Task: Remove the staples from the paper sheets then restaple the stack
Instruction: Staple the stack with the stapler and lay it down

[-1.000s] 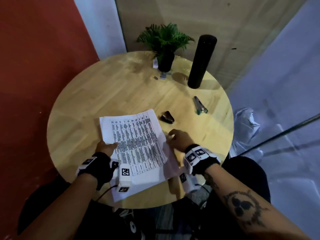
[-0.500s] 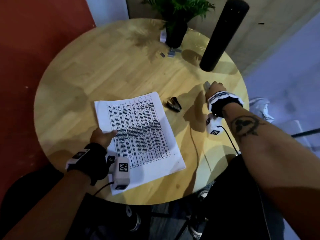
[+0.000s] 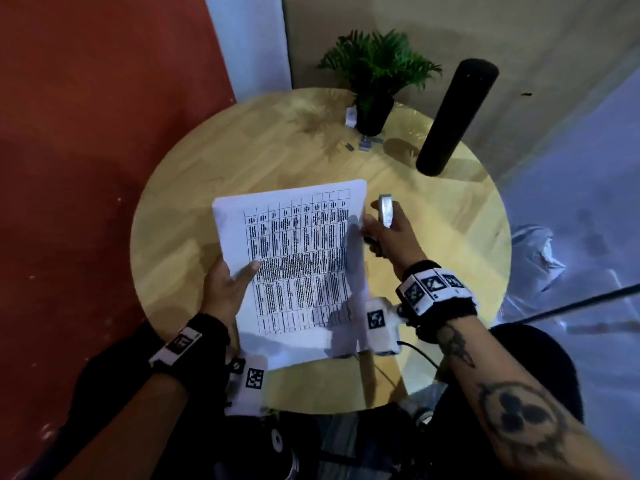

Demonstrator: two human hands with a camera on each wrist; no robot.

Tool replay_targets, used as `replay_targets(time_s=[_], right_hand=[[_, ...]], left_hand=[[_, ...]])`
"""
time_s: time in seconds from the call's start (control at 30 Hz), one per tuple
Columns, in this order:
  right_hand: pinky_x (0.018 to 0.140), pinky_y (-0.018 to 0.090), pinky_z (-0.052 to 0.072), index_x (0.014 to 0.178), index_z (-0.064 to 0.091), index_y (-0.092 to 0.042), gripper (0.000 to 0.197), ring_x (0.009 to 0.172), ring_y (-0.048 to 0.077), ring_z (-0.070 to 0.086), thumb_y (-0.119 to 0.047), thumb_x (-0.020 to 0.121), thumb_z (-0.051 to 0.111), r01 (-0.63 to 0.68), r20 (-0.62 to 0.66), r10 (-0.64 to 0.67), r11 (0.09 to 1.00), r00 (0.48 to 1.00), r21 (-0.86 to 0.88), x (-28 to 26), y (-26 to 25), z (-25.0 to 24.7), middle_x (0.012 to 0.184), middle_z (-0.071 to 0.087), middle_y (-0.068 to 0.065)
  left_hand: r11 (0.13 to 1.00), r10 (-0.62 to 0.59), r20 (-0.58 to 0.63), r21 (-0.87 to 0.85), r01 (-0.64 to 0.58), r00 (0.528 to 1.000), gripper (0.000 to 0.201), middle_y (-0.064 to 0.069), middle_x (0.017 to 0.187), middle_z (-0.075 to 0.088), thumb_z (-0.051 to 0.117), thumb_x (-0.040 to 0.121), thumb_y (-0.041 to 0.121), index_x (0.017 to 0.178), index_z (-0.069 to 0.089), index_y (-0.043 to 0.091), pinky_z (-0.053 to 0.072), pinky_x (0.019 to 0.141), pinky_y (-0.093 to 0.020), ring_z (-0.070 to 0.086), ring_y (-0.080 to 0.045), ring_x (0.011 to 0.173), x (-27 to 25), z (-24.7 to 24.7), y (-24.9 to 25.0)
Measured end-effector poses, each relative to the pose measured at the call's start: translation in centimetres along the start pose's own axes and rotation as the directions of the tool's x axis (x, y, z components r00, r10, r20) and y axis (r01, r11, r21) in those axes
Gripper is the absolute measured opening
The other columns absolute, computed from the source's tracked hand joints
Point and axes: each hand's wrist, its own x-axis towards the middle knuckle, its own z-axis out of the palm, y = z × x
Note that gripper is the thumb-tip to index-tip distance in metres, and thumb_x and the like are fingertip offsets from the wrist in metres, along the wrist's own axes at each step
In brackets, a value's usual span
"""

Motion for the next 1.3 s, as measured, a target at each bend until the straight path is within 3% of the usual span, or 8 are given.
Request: replay_targets(time_s=[0.07, 0.17, 0.3, 0.43, 0.63, 0.83, 1.13, 1.3], right_hand=[[0.040, 0.014, 0.033, 0.116, 0.049, -0.017, 0.025, 0.049, 0.003, 0.045, -0.009, 0.093, 0.054, 0.033, 0.036, -0.034, 0.999, 0.999, 0.038, -0.8, -0.9, 0.4, 0.075, 0.050, -0.001], [0.045, 0.016, 0.036, 0.099, 0.051, -0.015, 0.016, 0.047, 0.005, 0.045, -0.008, 0.087, 0.060, 0.182, -0.104, -0.178, 0.983, 0.978, 0.032, -3.1, -3.0, 1.3, 0.067, 0.050, 0.001], [0.059, 0.023, 0.045, 0.086, 0.047, -0.020, 0.017, 0.059, 0.006, 0.051, -0.009, 0.088, 0.059, 0.376, -0.407, -0.370, 0.924, 0.835, -0.071, -7.1, -5.0, 3.0, 0.069, 0.052, -0.013], [0.059, 0.020, 0.033, 0.100, 0.049, -0.004, 0.013, 0.069, 0.005, 0.048, -0.009, 0.091, 0.056, 0.367, -0.612, -0.335, 0.927, 0.717, -0.077, -11.1, -3.7, 4.8, 0.075, 0.054, -0.009], [0.063, 0.019, 0.032, 0.099, 0.048, 0.005, 0.018, 0.076, 0.019, 0.053, -0.010, 0.090, 0.053, 0.326, -0.617, -0.312, 0.941, 0.723, -0.094, -11.9, -1.6, 6.4, 0.085, 0.060, 0.011], [0.066, 0.021, 0.034, 0.108, 0.049, 0.003, 0.020, 0.087, 0.031, 0.060, -0.005, 0.090, 0.054, 0.293, -0.636, -0.308, 0.947, 0.707, -0.132, -11.4, -1.9, 5.6, 0.097, 0.064, 0.021], [0.067, 0.021, 0.032, 0.108, 0.049, 0.001, 0.020, 0.090, 0.034, 0.059, -0.007, 0.090, 0.054, 0.263, -0.609, -0.291, 0.955, 0.738, -0.138, -12.0, -2.3, 4.6, 0.094, 0.062, 0.015], [0.075, 0.042, 0.048, 0.088, 0.050, -0.032, 0.018, 0.076, 0.019, 0.051, -0.043, 0.077, 0.060, 0.341, -0.516, -0.301, 0.940, 0.802, -0.018, -11.7, -3.6, 3.3, 0.078, 0.055, -0.005]], left_hand=[[0.996, 0.085, 0.058, -0.037, -0.083, 0.995, 0.035, 0.016, 0.112, 0.067, 0.056, 0.091, 0.000, 0.119, 0.056, 0.021, 0.050, 0.091, -0.022, 0.062, -0.006, 0.109, -0.6, -0.2, 2.2], [0.982, 0.190, 0.065, -0.015, -0.189, 0.980, 0.029, 0.013, 0.111, 0.069, 0.061, 0.089, 0.011, 0.117, 0.059, 0.019, 0.051, 0.089, -0.028, 0.064, -0.012, 0.108, -1.3, -0.8, 4.9], [0.956, 0.292, -0.039, -0.028, -0.293, 0.956, 0.037, -0.003, 0.106, 0.069, 0.066, 0.079, 0.037, 0.109, 0.062, 0.016, 0.051, 0.089, -0.038, 0.063, -0.018, 0.102, -3.0, -0.4, 6.9], [0.947, 0.317, -0.159, 0.000, -0.321, 0.935, 0.047, -0.025, 0.088, 0.062, 0.068, 0.085, 0.015, 0.116, 0.051, -0.017, 0.046, 0.069, -0.008, 0.054, 0.014, 0.069, -5.0, 1.1, 6.1], [0.967, 0.189, -0.197, -0.136, -0.218, 0.962, 0.070, -0.017, 0.132, 0.055, 0.068, 0.077, 0.037, 0.132, 0.043, 0.001, 0.047, 0.101, -0.039, 0.057, -0.020, 0.120, -5.7, 1.3, 4.6], [0.901, 0.401, -0.227, -0.079, -0.427, 0.887, 0.046, 0.000, 0.103, 0.061, 0.048, 0.081, 0.054, 0.109, 0.048, 0.017, 0.047, 0.083, -0.024, 0.058, -0.005, 0.092, -6.0, 0.1, 8.7], [0.873, 0.484, -0.240, 0.060, -0.485, 0.842, 0.012, 0.017, 0.081, 0.069, 0.069, 0.082, 0.009, 0.089, 0.070, 0.019, 0.043, 0.068, -0.013, 0.059, 0.010, 0.077, -5.2, -2.8, 10.6], [0.872, 0.482, -0.221, 0.035, -0.488, 0.848, 0.014, 0.026, 0.065, 0.067, 0.069, 0.081, 0.003, 0.093, 0.069, 0.012, 0.040, 0.057, -0.008, 0.048, 0.006, 0.051, -5.1, -3.1, 11.2]])
